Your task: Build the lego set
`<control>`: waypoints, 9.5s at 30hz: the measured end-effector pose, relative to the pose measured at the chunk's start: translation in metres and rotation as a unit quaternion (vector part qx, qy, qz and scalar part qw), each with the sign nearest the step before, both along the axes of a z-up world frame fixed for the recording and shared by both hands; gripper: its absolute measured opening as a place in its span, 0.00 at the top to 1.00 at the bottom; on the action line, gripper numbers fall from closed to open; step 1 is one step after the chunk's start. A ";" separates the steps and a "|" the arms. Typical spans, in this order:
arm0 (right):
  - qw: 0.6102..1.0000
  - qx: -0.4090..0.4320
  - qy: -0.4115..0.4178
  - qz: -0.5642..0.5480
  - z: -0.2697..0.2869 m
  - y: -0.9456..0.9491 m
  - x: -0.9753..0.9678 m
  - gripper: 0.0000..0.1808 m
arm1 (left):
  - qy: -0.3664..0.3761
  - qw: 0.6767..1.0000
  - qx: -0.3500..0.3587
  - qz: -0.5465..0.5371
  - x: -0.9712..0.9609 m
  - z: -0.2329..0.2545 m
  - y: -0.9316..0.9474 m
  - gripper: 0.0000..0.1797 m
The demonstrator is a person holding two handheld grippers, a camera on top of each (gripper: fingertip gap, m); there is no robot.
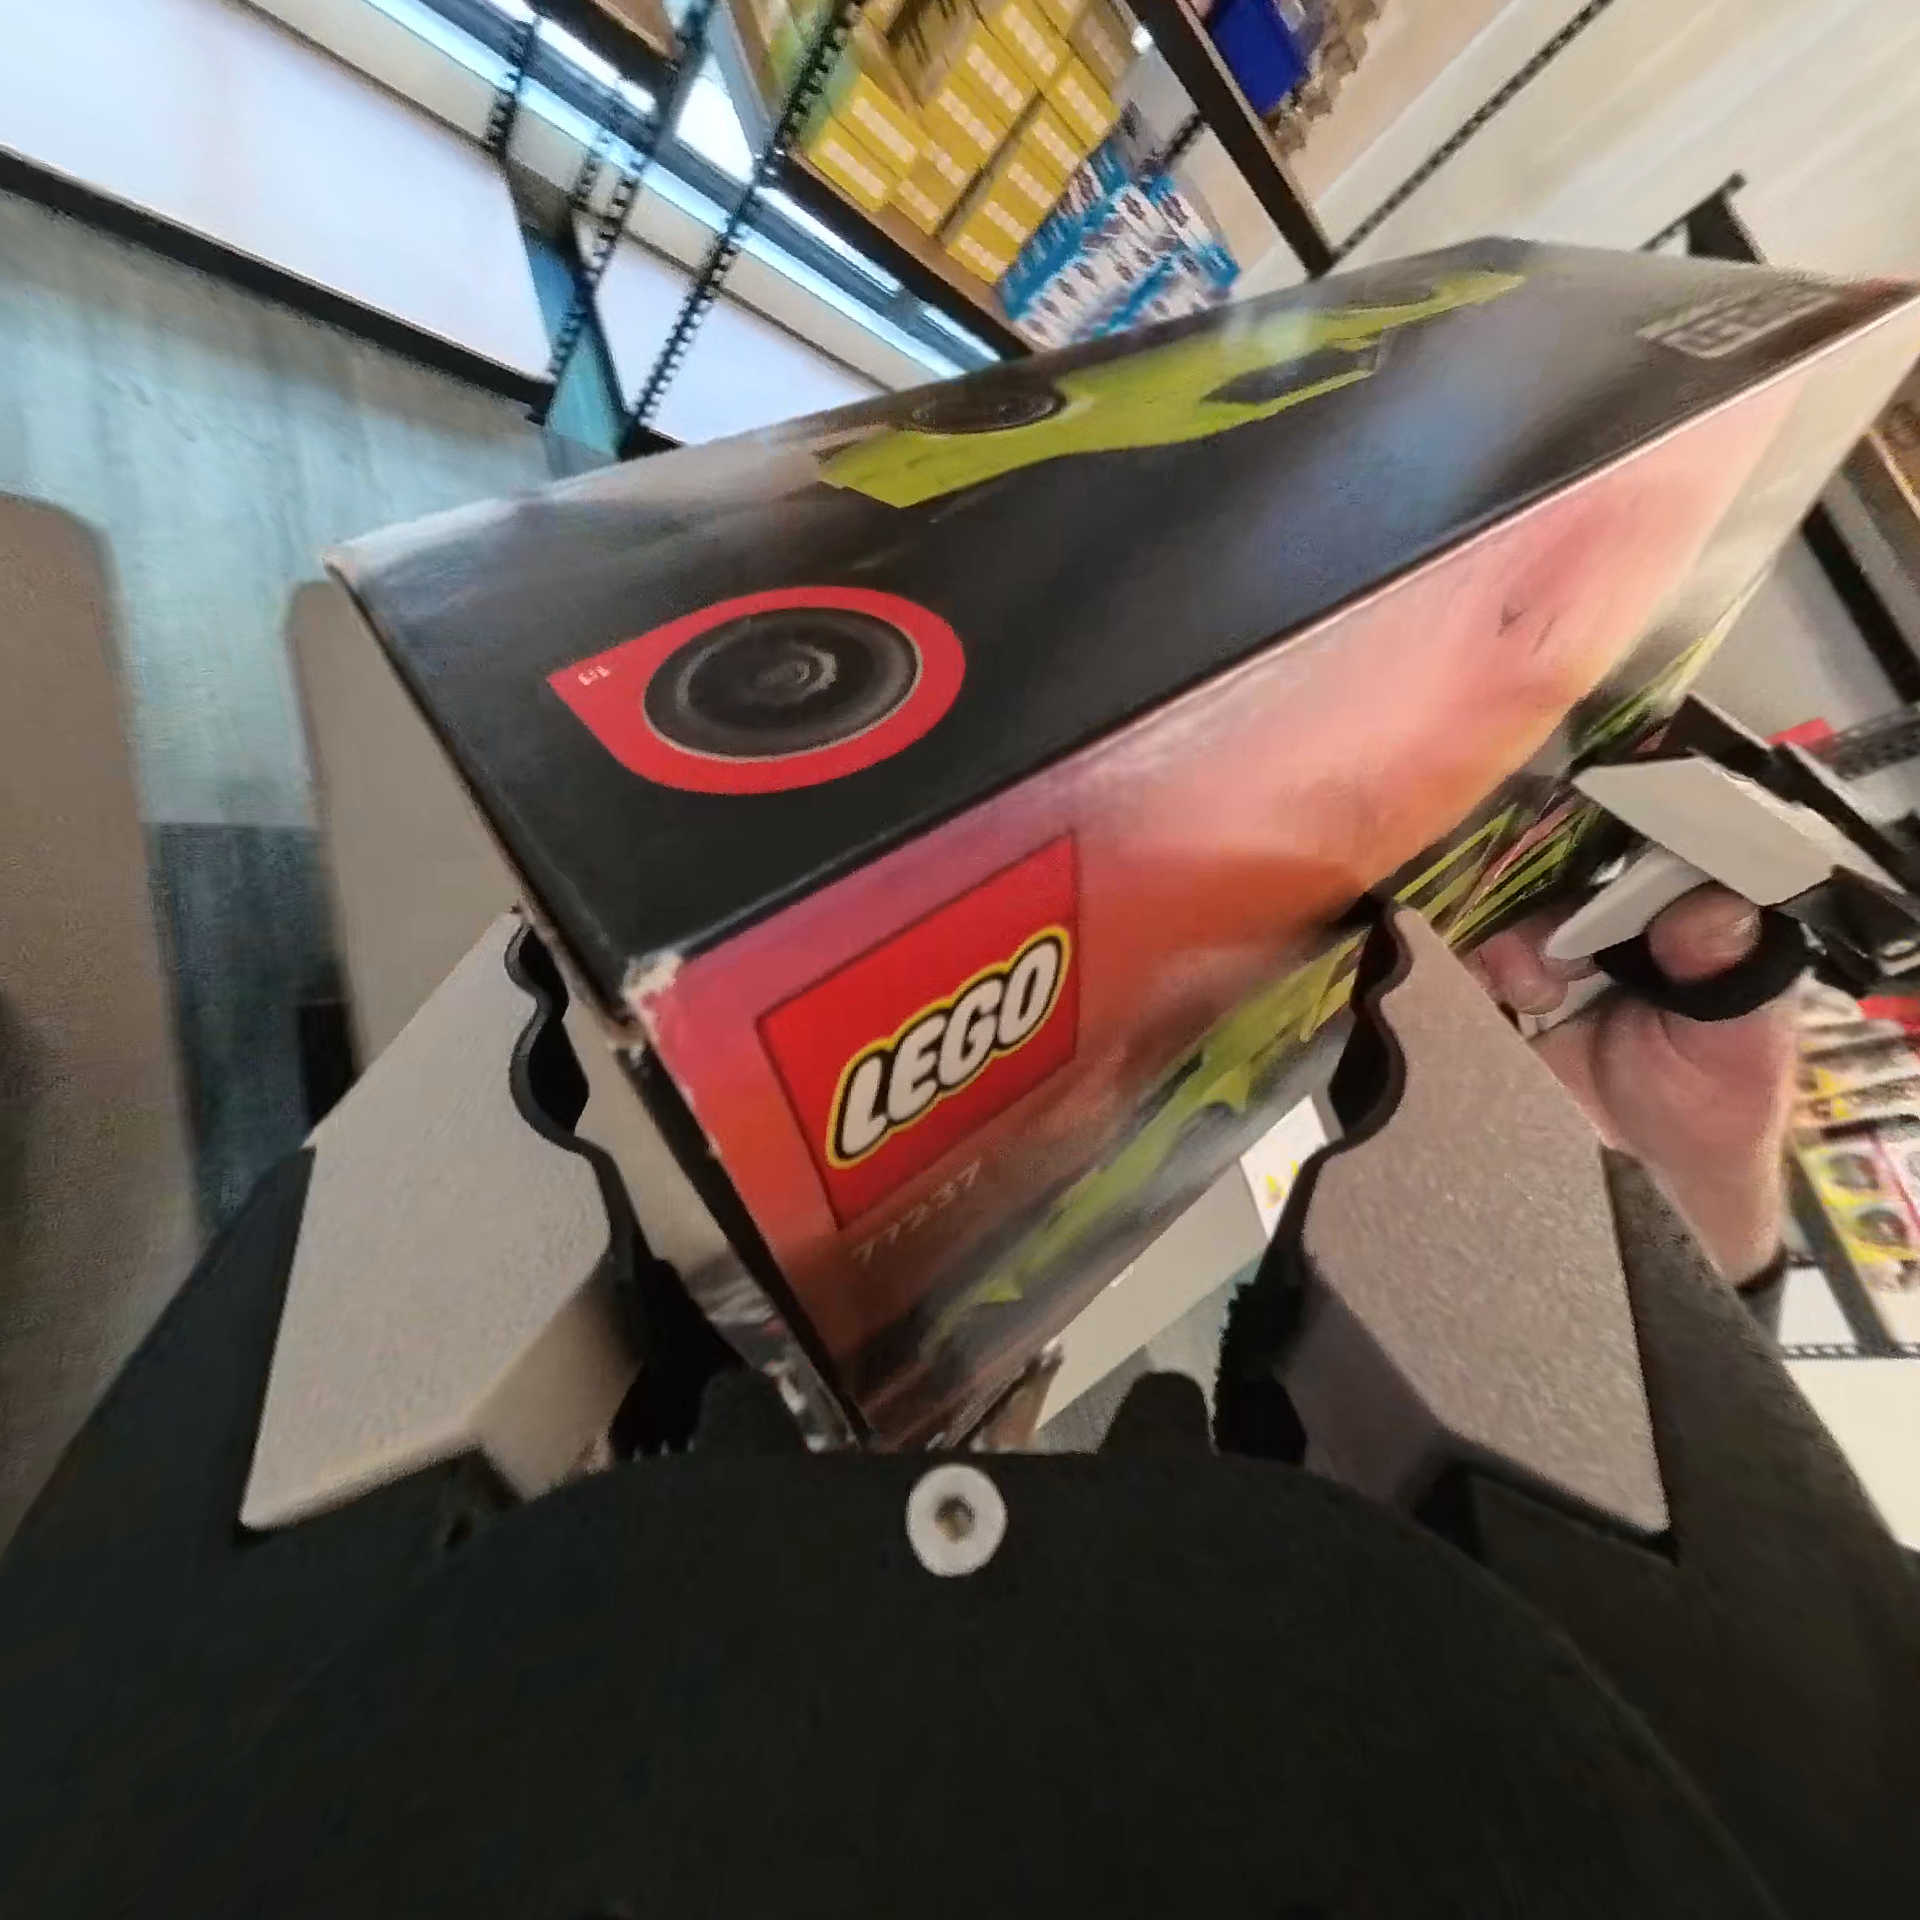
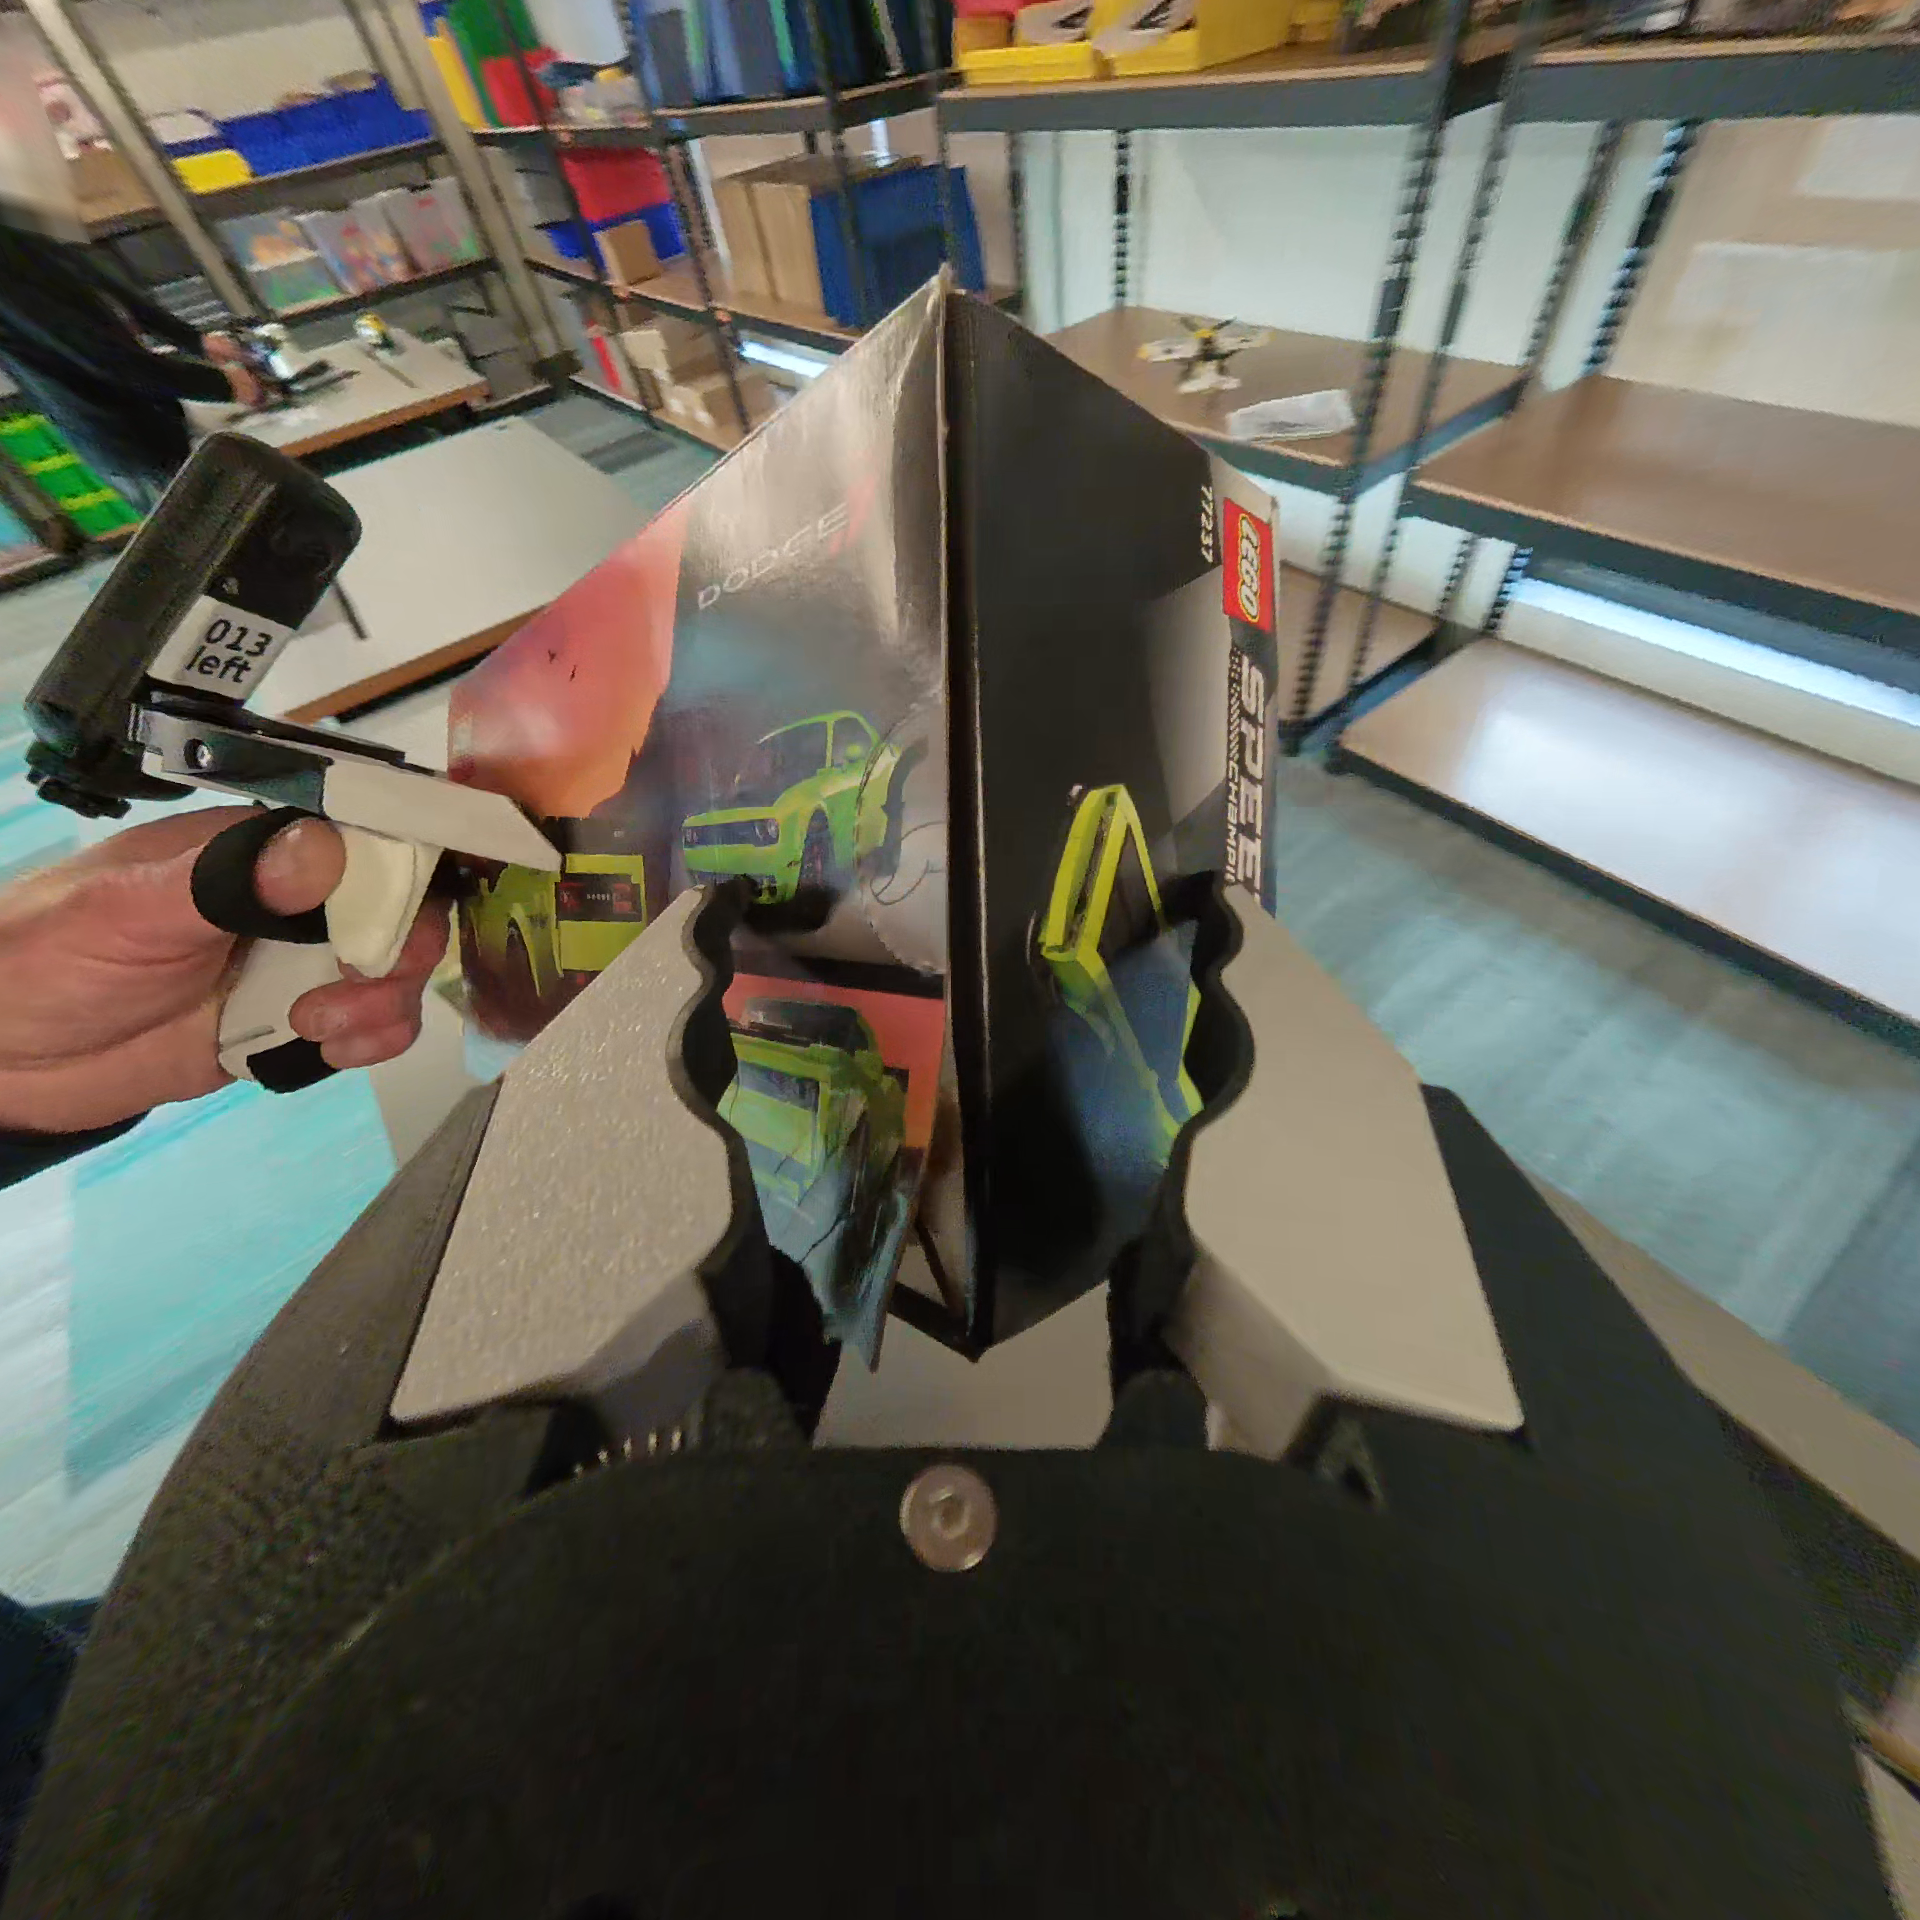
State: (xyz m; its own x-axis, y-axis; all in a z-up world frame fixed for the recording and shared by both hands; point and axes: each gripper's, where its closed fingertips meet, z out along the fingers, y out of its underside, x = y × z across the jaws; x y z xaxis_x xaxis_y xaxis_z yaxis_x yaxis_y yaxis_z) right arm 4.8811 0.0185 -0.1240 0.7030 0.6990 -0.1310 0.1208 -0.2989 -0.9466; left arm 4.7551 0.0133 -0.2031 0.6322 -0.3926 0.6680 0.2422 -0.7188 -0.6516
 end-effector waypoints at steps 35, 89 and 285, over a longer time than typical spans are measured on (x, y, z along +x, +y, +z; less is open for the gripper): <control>0.920 -0.363 0.072 0.130 -0.170 -0.026 -0.347 0.48 | 0.131 0.956 -0.237 -0.110 -0.383 -0.111 0.023 0.27; 0.983 -0.129 0.038 -0.123 -0.115 -0.081 0.133 0.63 | -0.135 0.864 0.407 -0.262 -0.079 0.204 -0.075 1.00; 0.956 -0.252 0.086 0.126 -0.097 -0.035 -0.345 0.58 | 0.027 0.995 -0.024 -0.093 -0.436 -0.011 0.040 0.69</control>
